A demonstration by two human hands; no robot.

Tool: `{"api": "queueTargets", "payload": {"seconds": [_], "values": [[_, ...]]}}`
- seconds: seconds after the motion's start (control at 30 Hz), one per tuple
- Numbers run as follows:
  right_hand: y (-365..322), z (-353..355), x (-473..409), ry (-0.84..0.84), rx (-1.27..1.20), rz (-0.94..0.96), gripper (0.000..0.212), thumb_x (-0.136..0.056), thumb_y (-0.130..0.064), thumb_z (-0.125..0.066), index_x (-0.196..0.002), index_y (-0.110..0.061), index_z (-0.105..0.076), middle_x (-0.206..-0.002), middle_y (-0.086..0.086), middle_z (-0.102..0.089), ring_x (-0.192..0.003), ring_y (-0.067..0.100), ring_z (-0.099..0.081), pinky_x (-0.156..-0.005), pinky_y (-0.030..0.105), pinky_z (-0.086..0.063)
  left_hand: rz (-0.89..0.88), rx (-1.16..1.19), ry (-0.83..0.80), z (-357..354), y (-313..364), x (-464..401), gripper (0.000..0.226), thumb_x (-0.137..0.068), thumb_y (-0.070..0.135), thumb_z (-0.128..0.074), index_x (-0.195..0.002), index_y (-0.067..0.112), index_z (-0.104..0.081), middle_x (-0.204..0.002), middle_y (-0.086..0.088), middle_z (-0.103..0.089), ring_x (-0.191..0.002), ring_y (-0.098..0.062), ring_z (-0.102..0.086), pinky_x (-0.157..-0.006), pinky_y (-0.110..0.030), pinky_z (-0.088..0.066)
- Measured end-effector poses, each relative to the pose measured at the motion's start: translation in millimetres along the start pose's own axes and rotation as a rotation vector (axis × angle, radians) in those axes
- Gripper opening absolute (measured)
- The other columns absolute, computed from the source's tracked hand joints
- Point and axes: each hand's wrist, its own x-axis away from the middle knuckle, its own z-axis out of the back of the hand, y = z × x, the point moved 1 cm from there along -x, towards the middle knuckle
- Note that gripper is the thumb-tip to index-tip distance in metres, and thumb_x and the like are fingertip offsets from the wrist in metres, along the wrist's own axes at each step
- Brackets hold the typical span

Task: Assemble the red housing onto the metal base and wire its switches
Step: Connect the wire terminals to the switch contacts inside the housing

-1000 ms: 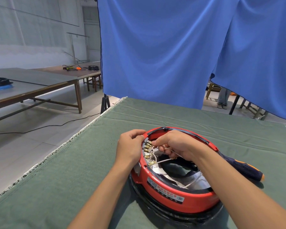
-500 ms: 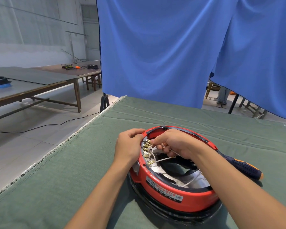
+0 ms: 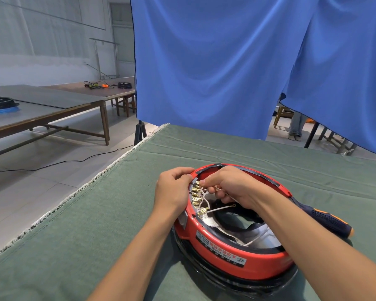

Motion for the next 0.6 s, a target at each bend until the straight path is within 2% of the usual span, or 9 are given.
{"api": "queueTargets", "payload": {"seconds": [0.17, 0.27, 0.47, 0.6], "values": [[1.2, 1.3, 5.2, 0.007, 0.064, 0.029, 0.018, -0.084, -0.019, -0.068, -0.067, -0.012, -0.067, -0.050, -0.003, -0.056, -0.036, 0.007, -0.042, -0.035, 0.015, -0.028, 0.021, -0.020, 0.029, -0.3, -3.1, -2.7, 0.013, -0.088, 0.011, -0.059, -0.090, 0.016, -0.071, -0.089, -0.003, -0.071, -0.089, -0.023, -0.067, -0.086, -0.040, -0.053], [0.6, 0.1, 8.3, -0.009, 0.092, 0.042, 0.017, -0.083, -0.019, -0.068, -0.068, -0.013, -0.068, -0.051, -0.003, -0.057, -0.036, 0.007, -0.043, -0.036, 0.015, -0.028, 0.038, -0.058, 0.087, -0.5, -4.6, -3.2, 0.015, -0.086, 0.015, -0.062, -0.072, 0.021, -0.065, -0.078, 0.004, -0.067, -0.084, -0.019, -0.065, -0.078, -0.032, -0.052], [-1.6, -1.7, 6.5, 0.032, -0.003, -0.048, 0.030, -0.085, -0.012, -0.066, -0.056, -0.013, -0.059, -0.042, -0.006, -0.050, -0.031, 0.004, -0.036, -0.031, 0.014, -0.024, 0.033, -0.084, 0.116, -0.1, -5.9, -1.5, 0.021, -0.086, 0.021, -0.063, -0.066, 0.027, -0.064, -0.076, 0.002, -0.069, -0.079, -0.019, -0.067, -0.080, -0.040, -0.055], [-1.8, -7.4, 4.6, 0.069, -0.005, -0.051, 0.026, -0.083, -0.011, -0.066, -0.058, -0.012, -0.060, -0.044, -0.005, -0.049, -0.032, 0.005, -0.034, -0.031, 0.014, -0.024, 0.024, -0.070, 0.135, 0.2, -6.2, -0.5, 0.024, -0.085, 0.020, -0.064, -0.063, 0.029, -0.064, -0.076, 0.004, -0.070, -0.081, -0.021, -0.067, -0.082, -0.042, -0.055]]}}
